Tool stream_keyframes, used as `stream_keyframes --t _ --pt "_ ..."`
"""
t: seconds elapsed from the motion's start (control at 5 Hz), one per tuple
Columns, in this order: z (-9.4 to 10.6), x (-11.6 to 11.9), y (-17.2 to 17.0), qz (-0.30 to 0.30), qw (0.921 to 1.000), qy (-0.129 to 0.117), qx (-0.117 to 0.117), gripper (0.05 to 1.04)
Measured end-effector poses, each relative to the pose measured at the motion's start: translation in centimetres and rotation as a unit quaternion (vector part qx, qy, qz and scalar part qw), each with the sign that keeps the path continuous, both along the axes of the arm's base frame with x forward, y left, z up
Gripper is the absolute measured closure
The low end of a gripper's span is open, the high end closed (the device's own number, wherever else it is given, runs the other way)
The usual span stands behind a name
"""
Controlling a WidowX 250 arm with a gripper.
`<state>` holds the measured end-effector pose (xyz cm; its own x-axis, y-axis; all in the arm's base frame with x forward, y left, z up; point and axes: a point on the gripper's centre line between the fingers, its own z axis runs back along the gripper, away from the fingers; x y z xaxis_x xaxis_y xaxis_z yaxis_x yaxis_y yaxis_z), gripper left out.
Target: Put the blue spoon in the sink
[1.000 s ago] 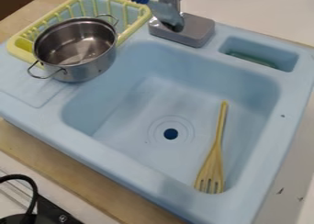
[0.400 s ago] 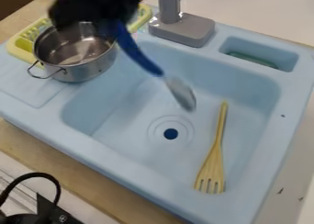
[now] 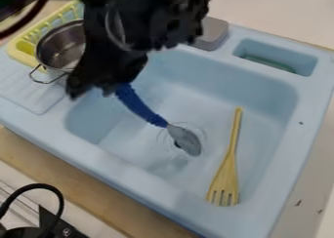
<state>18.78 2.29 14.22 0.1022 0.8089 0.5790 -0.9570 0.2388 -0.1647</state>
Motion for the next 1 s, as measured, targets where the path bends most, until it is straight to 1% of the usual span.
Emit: stream_keyframes --t 0.2,0.4,0.6,0.8,1.0 --pt "-0.4 0.2 -0.3 0.023 0.9994 -0.019 -0.016 0.855" --pt "-1.5 -0.6 -0.1 0.054 0.9983 0.012 -0.017 0.855" --pt "-3.3 -1.2 1.3 0.09 0.9944 0.053 -0.013 0.855" --pt "-4.8 -1.7 2.8 0.119 0.9897 0.079 -0.007 0.879" --pt "-5.4 -1.9 3.1 0.119 0.9884 0.093 -0.017 0.862"
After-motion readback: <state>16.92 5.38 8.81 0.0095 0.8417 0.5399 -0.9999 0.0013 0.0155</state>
